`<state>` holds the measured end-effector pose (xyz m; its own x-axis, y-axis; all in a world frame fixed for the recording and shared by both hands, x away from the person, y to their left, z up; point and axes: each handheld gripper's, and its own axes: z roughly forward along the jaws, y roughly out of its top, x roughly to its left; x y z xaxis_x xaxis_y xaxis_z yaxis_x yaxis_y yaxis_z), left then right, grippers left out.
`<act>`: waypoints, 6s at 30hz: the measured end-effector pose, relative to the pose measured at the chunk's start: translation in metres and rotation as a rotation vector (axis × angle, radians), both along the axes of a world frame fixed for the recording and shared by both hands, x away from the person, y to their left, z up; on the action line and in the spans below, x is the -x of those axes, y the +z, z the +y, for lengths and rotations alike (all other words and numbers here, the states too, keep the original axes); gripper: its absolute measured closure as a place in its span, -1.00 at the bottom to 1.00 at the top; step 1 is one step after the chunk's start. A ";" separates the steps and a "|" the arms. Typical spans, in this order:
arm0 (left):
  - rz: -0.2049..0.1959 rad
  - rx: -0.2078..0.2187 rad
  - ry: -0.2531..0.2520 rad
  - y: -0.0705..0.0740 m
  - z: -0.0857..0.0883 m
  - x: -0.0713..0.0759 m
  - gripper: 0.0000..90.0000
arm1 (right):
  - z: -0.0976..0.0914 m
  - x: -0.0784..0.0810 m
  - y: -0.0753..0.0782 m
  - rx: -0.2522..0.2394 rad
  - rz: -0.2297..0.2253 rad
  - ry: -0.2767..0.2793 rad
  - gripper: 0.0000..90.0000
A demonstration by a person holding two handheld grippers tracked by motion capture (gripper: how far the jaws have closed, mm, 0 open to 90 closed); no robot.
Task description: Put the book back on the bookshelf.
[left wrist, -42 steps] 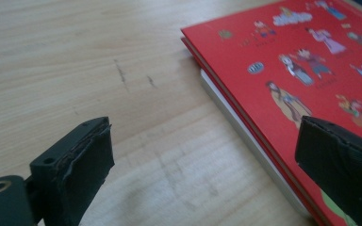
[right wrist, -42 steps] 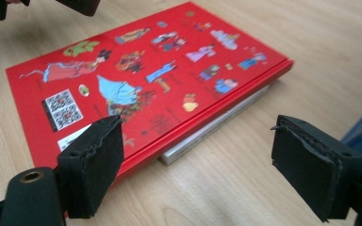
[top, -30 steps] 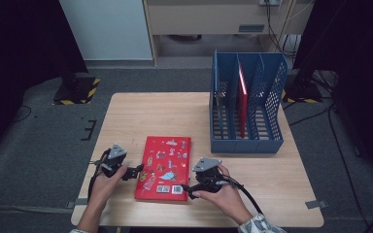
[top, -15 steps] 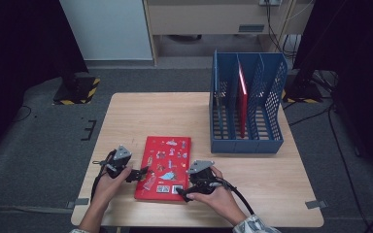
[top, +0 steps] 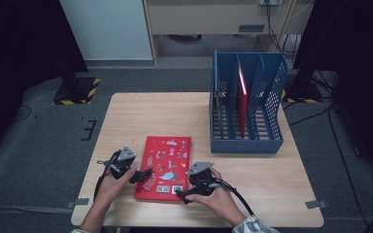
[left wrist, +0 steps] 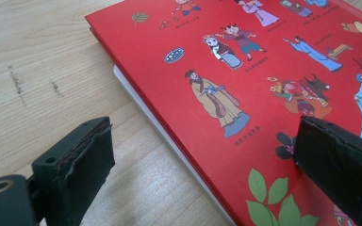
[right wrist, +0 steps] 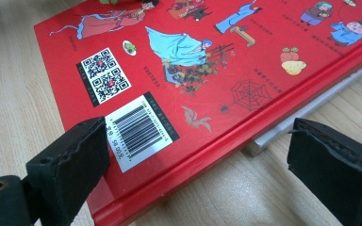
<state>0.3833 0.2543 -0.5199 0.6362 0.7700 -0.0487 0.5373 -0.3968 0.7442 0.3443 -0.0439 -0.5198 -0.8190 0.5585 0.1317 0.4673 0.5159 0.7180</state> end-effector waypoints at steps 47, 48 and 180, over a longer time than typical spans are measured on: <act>0.086 0.129 -0.026 -0.009 -0.015 -0.015 -1.00 | 0.001 -0.008 -0.011 0.015 0.023 0.044 -0.93; 0.084 0.125 -0.029 -0.009 -0.014 -0.015 -1.00 | 0.002 -0.009 -0.011 0.014 0.024 0.041 -0.95; -0.091 0.102 0.059 0.068 0.007 0.006 -0.07 | 0.033 -0.045 0.059 0.070 -0.034 -0.122 -0.21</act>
<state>0.3769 0.2615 -0.4524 0.5955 0.8000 -0.0731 0.4861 -0.2864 0.8256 0.3890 -0.0106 -0.4605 -0.7475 0.6613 0.0622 0.5057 0.5059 0.6988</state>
